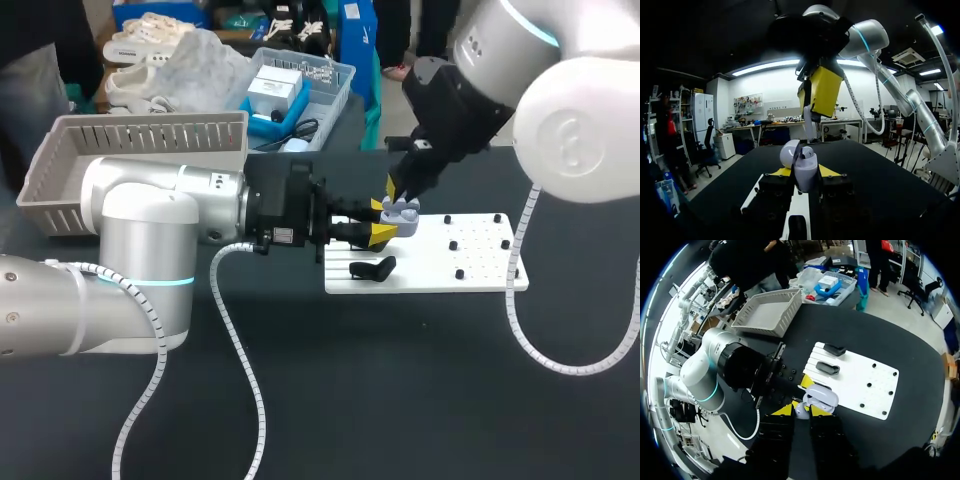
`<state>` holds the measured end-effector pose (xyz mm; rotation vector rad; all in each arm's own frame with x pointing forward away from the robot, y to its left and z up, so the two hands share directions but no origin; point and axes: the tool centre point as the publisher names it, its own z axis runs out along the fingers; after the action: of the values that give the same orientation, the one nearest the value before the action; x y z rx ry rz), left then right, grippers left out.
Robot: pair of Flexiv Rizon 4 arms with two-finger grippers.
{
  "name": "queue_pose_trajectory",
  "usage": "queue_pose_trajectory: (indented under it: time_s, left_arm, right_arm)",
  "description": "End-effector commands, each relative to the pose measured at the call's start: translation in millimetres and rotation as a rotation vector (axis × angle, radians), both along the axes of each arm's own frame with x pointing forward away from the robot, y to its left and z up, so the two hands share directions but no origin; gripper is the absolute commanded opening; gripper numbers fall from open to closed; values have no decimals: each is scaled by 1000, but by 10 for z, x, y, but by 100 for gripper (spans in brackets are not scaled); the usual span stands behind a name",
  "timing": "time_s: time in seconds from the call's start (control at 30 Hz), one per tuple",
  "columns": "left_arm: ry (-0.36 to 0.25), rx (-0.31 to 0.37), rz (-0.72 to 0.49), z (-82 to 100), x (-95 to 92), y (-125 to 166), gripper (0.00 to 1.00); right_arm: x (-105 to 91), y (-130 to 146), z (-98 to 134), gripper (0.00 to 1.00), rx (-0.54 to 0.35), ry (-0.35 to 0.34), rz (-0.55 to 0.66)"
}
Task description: Pick up each earbud case from the left stands, insert the matching earbuds, close the lid, and place the case in the box.
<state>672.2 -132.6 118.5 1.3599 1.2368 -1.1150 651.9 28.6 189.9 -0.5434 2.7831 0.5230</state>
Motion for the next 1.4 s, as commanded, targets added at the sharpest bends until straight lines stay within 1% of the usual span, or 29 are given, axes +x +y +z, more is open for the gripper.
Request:
queue_pose_trajectory:
  time_s: [0.03,0.43,0.67,0.93,1.07,1.23,1.4]
  left_arm:
    - [-1,-1,1,-4,0,-2,0]
    - [-1,-1,1,-4,0,-2,0]
    - [-1,-1,1,-4,0,-2,0]
    - [-1,-1,1,-4,0,-2,0]
    - [-1,-1,1,-4,0,-2,0]
    - [-1,-1,1,-4,0,-2,0]
    - [-1,-1,1,-4,0,-2,0]
  right_arm:
    - [-105,-19,-33,0,13,-52,-29]
    - [-129,-31,-61,0,42,-94,-74]
    - [-112,-41,-89,0,53,-100,-95]
    - [-115,18,-120,0,54,-97,-91]
    - [-93,36,-121,0,28,-119,-90]
    - [-58,37,-153,0,6,-125,-93]
    - [-23,50,-169,0,6,-123,-94]
